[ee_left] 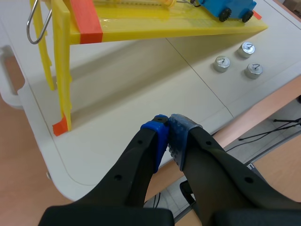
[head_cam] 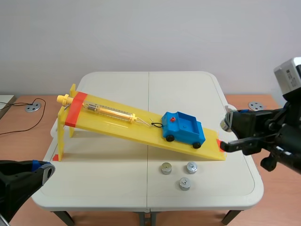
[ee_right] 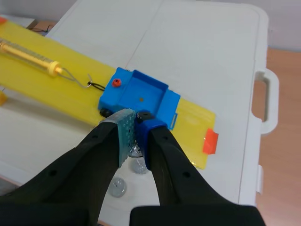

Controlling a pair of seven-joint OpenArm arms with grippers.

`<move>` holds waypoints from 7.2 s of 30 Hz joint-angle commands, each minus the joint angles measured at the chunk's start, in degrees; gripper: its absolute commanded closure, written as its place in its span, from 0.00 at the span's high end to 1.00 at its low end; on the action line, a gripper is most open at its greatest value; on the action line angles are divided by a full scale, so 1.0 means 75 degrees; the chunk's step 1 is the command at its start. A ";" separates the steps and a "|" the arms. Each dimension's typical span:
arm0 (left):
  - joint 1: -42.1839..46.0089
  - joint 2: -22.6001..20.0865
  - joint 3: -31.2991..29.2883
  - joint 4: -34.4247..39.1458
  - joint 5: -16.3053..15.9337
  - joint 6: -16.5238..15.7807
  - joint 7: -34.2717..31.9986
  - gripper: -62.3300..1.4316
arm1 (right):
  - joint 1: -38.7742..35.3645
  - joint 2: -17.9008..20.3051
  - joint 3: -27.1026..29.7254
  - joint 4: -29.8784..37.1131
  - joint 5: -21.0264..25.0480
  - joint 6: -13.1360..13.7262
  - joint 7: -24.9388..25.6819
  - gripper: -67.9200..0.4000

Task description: Place the four metal weights on the blue cart on the ramp.

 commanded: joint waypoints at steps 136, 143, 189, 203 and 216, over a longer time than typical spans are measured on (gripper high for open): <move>-0.0152 -0.0076 -0.0058 0.0245 -0.0230 -0.0052 -0.0632 0.07 | 0.1859 0.0615 0.0358 -0.0478 0.0530 0.1428 0.0516 0.55; -0.0152 -0.0076 -0.0058 0.0245 -0.0230 -0.0052 -0.0632 0.07 | 0.0691 0.1332 0.0358 0.0428 0.0530 0.1527 0.0108 0.55; -0.0233 -0.0073 -0.0058 0.0248 -0.0230 -0.0166 -0.0629 0.07 | 0.2229 0.0251 -0.2171 -0.3142 -0.2570 0.1253 0.1134 0.51; -0.0233 -0.0073 -0.0058 0.0248 -0.0230 -0.0166 -0.0629 0.07 | 0.2474 -0.0003 -0.2413 -0.3818 -0.2594 0.0973 0.1387 0.51; -0.0233 -0.0073 -0.0058 0.0248 -0.0230 -0.0166 -0.0629 0.07 | 0.2637 -0.0090 -0.2489 -0.3969 -0.2707 0.0901 0.1448 0.49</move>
